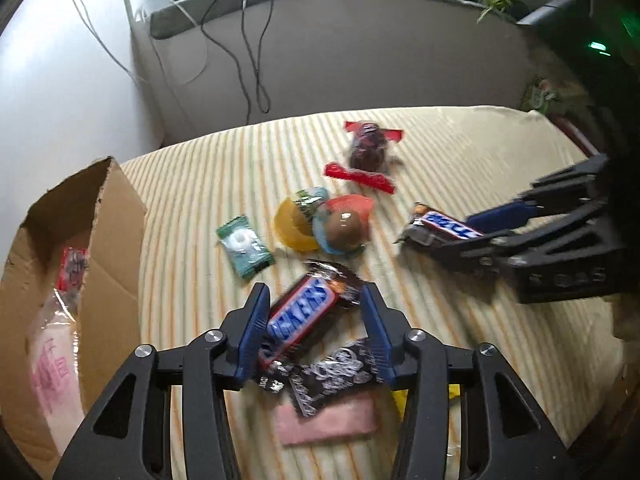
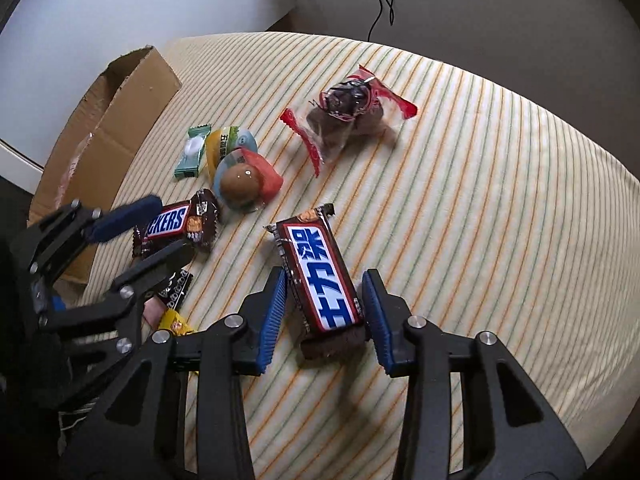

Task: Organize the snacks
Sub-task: 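Grasp the Snickers bar with the right tool while the left tool grasps another Snickers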

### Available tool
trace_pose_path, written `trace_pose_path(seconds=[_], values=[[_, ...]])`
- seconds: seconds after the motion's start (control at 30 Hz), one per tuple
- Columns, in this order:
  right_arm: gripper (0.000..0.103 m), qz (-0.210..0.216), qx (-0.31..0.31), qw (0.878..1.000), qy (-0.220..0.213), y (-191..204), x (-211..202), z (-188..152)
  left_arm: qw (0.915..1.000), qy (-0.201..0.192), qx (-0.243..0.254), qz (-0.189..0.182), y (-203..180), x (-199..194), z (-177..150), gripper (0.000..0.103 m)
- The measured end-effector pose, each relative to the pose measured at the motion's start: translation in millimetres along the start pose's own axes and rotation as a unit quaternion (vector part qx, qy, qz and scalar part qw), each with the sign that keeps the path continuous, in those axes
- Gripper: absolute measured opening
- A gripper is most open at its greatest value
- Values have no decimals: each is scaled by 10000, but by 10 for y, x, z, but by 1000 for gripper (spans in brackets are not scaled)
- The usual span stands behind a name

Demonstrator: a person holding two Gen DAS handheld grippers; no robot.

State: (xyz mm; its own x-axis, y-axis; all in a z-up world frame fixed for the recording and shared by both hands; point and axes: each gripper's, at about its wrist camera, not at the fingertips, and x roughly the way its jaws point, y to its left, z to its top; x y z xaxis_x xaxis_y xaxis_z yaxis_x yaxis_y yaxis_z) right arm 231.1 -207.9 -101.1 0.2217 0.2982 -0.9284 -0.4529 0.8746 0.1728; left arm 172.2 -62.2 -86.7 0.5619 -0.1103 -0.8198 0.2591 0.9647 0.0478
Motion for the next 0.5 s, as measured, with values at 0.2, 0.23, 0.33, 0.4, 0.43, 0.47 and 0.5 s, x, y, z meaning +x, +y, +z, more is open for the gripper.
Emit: trace_pose_path(seconds=[0.2,0.23,0.33,0.4,0.43,0.47,0.5], values=[[41,100,-192,9997,-125,-40,-92,-63,9992,217,328,83,-46,22,8,51],[41,91,-232,9996,-142,-65,-122,-94,9988,309,368,108,-51,59,11,51],[41,61,-382,9991,-175,-46,-135,-85,9986,457,267,14,-26,164,9,51],[41,14,-444,9988,-208,21,-135,-96,9989,451,45,-142,28,196,12,44],[41,-14,-495,9985,-219,26,-132,-93,9987,442,-90,-218,62,207,12,40],[41,-32,-525,9984,-229,27,-124,-88,9985,416,-229,-290,98,206,7,34],[41,-50,-545,9982,-234,28,-116,-90,9982,400,-299,-330,132,201,0,31]])
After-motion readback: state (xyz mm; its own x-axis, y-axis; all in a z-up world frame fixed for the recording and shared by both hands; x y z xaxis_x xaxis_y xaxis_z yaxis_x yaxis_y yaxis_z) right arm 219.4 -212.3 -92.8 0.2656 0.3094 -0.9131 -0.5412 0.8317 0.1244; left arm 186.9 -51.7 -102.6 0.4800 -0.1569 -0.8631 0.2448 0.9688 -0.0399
